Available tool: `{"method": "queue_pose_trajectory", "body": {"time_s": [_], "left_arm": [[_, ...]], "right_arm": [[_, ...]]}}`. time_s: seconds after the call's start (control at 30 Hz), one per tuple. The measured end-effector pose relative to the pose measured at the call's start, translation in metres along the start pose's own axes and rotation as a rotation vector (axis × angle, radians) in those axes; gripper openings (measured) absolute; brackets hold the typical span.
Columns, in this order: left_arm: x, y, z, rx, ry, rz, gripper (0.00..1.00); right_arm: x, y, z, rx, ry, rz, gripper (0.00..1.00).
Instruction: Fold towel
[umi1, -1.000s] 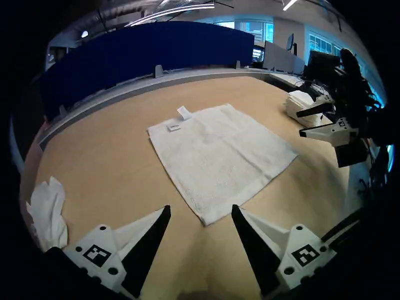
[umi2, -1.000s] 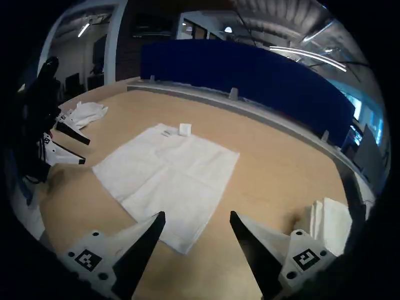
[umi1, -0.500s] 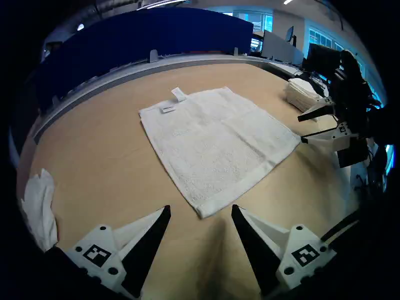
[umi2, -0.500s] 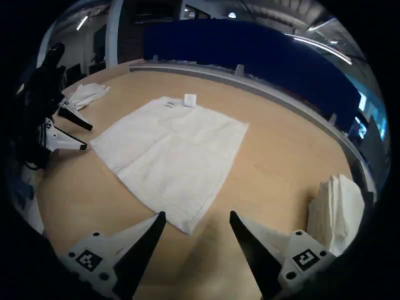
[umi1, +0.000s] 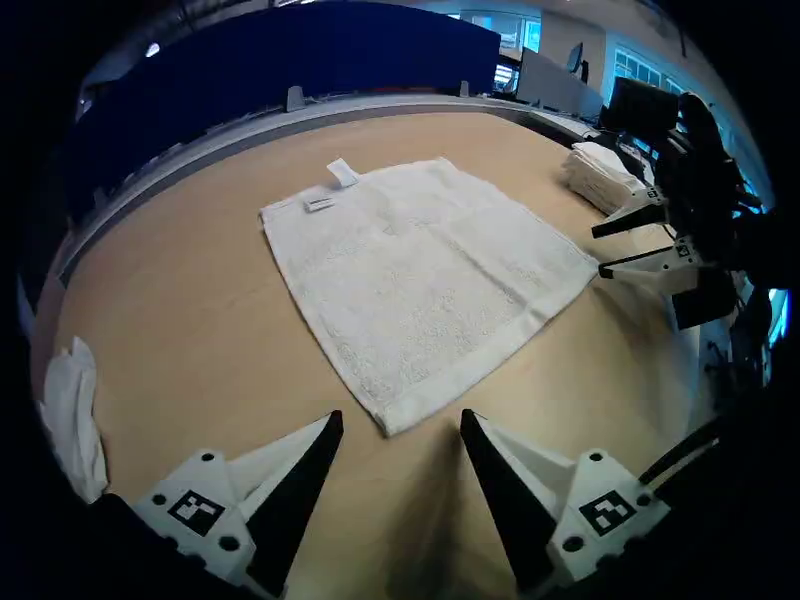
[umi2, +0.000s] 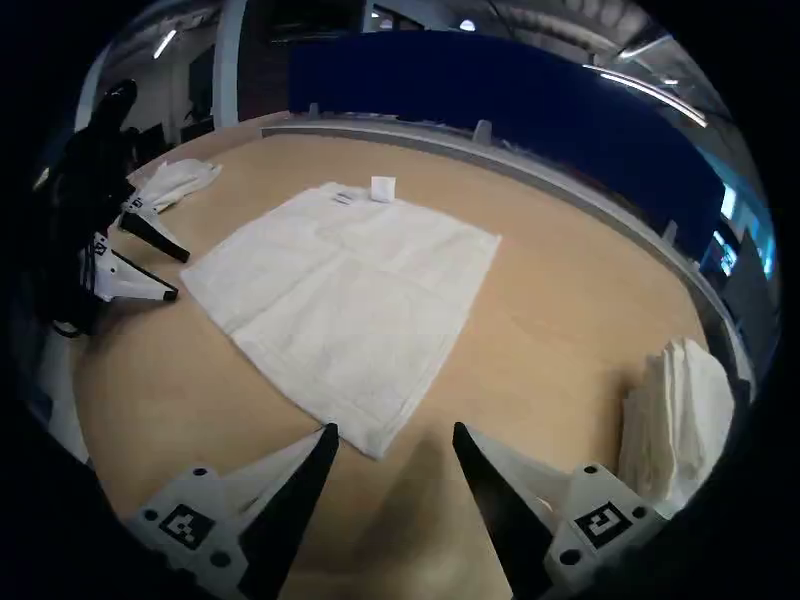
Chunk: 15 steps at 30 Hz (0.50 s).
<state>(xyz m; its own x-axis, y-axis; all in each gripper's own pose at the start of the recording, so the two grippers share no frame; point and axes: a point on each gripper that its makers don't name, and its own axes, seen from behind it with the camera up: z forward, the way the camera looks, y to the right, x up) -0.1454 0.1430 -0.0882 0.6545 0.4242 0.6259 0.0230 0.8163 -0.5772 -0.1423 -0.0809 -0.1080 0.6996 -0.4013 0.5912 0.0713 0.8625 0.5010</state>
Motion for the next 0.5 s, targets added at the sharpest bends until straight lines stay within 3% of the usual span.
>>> {"method": "queue_pose_trajectory", "body": {"time_s": [0.13,0.5], "left_arm": [[0.0009,-0.0025,0.0019,0.019,-0.005,0.002,0.74],[-0.0002,-0.0079,0.0015,0.038,-0.015,-0.004,0.60]], "right_arm": [[-0.0040,-0.0025,0.0033,0.018,-0.012,0.006,0.79],[-0.0049,-0.0071,0.0082,0.036,-0.015,-0.002,0.72]]}}
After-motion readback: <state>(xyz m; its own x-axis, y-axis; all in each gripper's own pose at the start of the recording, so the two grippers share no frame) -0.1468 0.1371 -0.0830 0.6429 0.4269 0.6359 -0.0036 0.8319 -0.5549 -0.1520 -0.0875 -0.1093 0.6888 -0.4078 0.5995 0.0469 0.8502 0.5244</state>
